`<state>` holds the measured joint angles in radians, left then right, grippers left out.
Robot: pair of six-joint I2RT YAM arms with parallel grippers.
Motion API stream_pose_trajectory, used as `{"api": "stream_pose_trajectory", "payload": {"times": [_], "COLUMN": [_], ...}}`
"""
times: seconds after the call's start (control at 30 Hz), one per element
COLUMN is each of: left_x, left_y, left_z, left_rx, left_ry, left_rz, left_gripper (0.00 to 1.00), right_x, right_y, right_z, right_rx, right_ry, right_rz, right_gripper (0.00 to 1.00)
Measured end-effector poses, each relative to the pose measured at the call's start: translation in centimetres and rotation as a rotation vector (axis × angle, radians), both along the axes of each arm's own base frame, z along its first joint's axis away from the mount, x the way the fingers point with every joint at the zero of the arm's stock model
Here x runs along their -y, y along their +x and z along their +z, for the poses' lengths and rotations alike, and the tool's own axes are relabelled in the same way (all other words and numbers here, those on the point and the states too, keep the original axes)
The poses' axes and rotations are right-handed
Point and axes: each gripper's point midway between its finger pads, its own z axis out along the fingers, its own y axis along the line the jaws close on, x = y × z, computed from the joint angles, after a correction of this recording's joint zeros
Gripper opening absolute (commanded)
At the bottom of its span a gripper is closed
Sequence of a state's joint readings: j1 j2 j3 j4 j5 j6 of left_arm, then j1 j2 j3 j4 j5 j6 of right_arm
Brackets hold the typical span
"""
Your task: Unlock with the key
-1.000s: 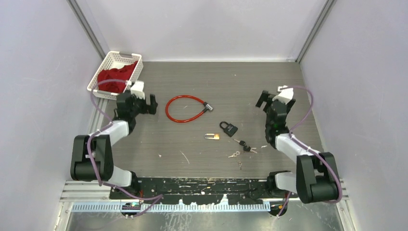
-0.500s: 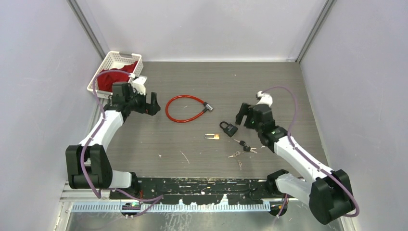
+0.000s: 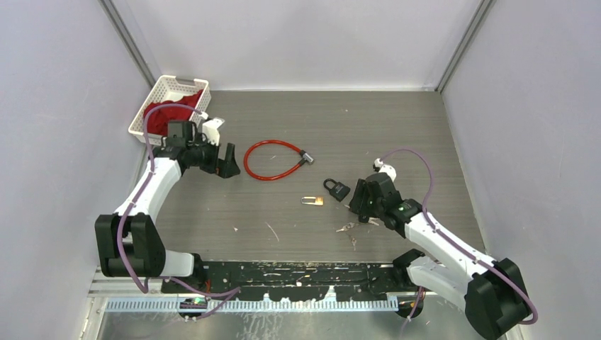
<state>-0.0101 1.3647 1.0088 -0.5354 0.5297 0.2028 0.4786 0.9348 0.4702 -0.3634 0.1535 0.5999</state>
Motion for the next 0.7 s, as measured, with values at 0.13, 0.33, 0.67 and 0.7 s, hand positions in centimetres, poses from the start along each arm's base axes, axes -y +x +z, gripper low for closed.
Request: {"api": "stream_pose_trajectory", "payload": {"times": [0.13,0.33,0.67,0.7], "left_x": [0.7,1.6,2.0,2.0], "left_y": [-0.7,-1.2,-1.8,-1.8], "left_z": [0.0,0.0,0.1,0.1], "left_rx": [-0.015,-0.025,-0.048,-0.048], "left_ry": [-0.014,-0.031,-0.039,-0.040], "left_rz": [-0.036,-0.069,-0.084,-0.085], "left_gripper": [0.99,0.99,0.99,0.99], "right_x": [-0.4,-0.7,-0.4,-0.4], "right_y": [-1.2,-1.7,-1.1,-0.8], "right_z": [-1.2,-2.8,-2.5,-2.0], "right_rx": [-0.063,-0.128,-0.153,-0.144], "right_ry": [-0.014,-0.055,-0.117,-0.125], "right_rz": [0.009,0.021,0.017,0.015], "right_gripper": [0.60,0.59,0.50,0.50]}}
